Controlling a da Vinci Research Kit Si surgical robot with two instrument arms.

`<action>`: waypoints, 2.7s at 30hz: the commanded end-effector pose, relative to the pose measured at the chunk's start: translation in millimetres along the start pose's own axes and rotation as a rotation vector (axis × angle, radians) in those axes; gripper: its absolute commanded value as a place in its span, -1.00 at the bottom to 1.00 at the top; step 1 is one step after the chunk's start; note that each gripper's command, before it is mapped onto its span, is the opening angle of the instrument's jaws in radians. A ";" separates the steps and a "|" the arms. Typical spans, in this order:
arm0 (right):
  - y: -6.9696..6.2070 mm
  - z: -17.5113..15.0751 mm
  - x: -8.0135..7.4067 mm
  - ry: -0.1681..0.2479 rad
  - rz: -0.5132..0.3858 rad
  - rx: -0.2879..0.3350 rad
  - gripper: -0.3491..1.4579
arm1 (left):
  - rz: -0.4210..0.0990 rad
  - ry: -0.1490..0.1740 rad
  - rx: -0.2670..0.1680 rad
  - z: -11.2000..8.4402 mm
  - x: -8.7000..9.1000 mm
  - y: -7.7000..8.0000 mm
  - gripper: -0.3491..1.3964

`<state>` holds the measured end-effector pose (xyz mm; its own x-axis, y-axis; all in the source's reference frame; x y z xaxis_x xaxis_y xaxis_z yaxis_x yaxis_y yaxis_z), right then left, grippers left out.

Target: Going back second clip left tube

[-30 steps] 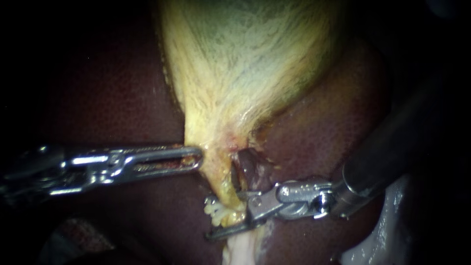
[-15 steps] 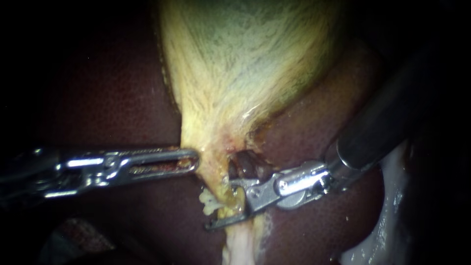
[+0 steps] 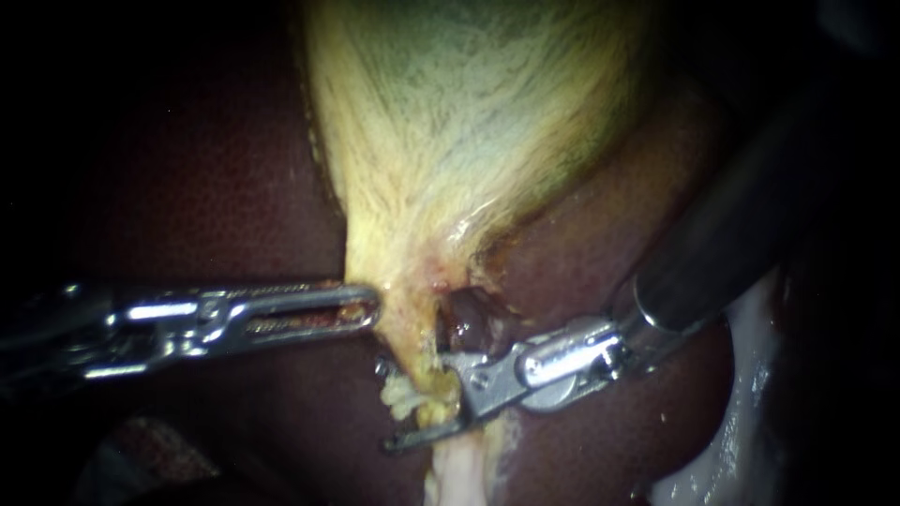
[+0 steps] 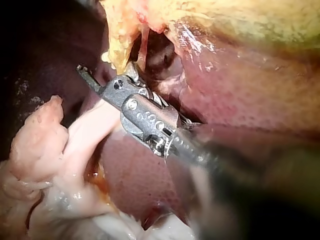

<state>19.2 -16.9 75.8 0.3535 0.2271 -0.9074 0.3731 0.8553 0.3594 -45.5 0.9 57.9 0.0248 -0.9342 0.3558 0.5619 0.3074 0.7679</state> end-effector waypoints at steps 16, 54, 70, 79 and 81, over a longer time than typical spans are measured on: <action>3.1 -3.8 -0.9 0.003 -0.008 -0.110 0.05 | 0.000 0.000 -0.001 0.1 0.1 0.1 -1.00; -0.6 -20.1 3.8 0.001 -0.100 -0.162 0.05 | 0.003 -0.002 0.002 1.0 0.3 1.5 -1.00; -0.6 -22.0 4.1 -0.005 -0.144 -0.170 0.05 | 0.010 0.006 -0.019 4.0 1.1 2.5 -1.00; -0.8 -22.2 4.1 -0.006 -0.143 -0.171 0.05 | 0.017 0.029 -0.018 6.5 2.1 3.1 -1.00; -0.8 -22.2 4.1 -0.006 -0.143 -0.171 0.05 | 0.013 0.035 -0.015 6.9 2.5 3.0 -1.00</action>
<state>1.2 -6.3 67.0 0.3127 0.0953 -0.9451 0.2694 0.9452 0.1844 -49.6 0.7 64.8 0.0609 -0.9358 0.3471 0.5750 0.3172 0.7542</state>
